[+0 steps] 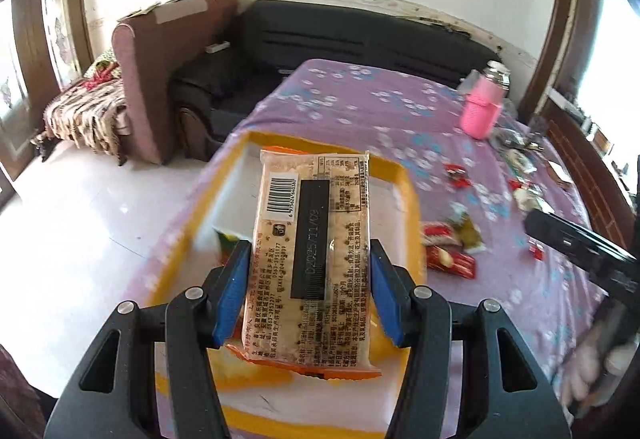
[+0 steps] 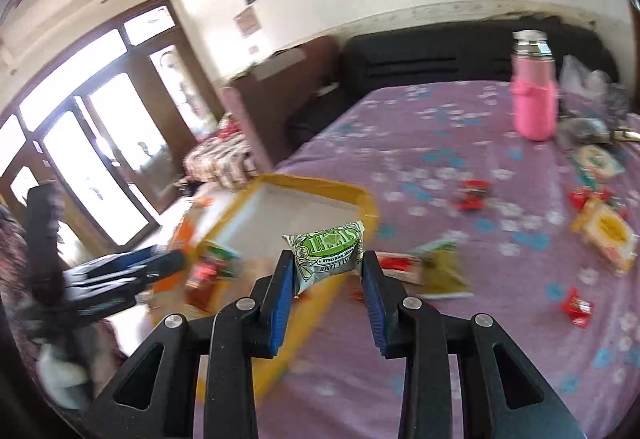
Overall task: Organize snacks
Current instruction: 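Carry both snacks into the white tray and open both tools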
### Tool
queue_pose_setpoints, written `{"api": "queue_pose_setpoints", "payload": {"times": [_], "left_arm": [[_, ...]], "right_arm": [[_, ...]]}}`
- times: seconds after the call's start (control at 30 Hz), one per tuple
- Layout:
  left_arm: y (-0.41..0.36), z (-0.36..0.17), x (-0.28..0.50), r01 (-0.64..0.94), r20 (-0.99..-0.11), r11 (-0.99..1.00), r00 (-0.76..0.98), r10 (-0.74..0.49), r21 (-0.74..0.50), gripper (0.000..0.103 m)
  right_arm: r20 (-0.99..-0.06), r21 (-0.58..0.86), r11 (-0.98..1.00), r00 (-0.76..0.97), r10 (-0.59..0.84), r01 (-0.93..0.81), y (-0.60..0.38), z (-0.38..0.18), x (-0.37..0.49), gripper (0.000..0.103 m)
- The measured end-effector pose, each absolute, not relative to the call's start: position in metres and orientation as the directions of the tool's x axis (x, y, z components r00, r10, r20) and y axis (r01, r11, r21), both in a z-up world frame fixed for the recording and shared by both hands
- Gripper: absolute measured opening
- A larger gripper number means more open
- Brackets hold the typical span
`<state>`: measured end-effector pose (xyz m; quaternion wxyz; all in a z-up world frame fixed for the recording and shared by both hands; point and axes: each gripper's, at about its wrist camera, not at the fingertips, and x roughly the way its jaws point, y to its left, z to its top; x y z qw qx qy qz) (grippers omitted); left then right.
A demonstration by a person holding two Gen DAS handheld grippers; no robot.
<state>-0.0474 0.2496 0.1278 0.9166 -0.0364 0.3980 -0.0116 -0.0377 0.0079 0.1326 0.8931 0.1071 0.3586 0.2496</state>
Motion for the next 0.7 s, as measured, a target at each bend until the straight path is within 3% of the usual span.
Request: {"api": "queue_pose_setpoints", "payload": {"times": [0.17,0.6,0.7], "left_arm": [[0.274,0.103,-0.01,-0.042,-0.773,0.99,0.629,-0.081,-0.138,0.055],[0.281,0.055,0.046,-0.06,-0.834,0.978,0.535,-0.137,-0.199,0.055],[0.283,0.05,0.048,-0.068,-0.834,0.972,0.529,-0.156,-0.226,0.055]], "right_arm": [[-0.629,0.366,0.846,0.568,0.531,-0.387,0.054,0.128,-0.014,0.034],[-0.778,0.27,0.891,0.462,0.425,-0.364,0.134,0.049,0.041,0.034],[-0.794,0.238,0.9,0.46,0.396,-0.364,0.141,0.039,0.046,0.039]]}}
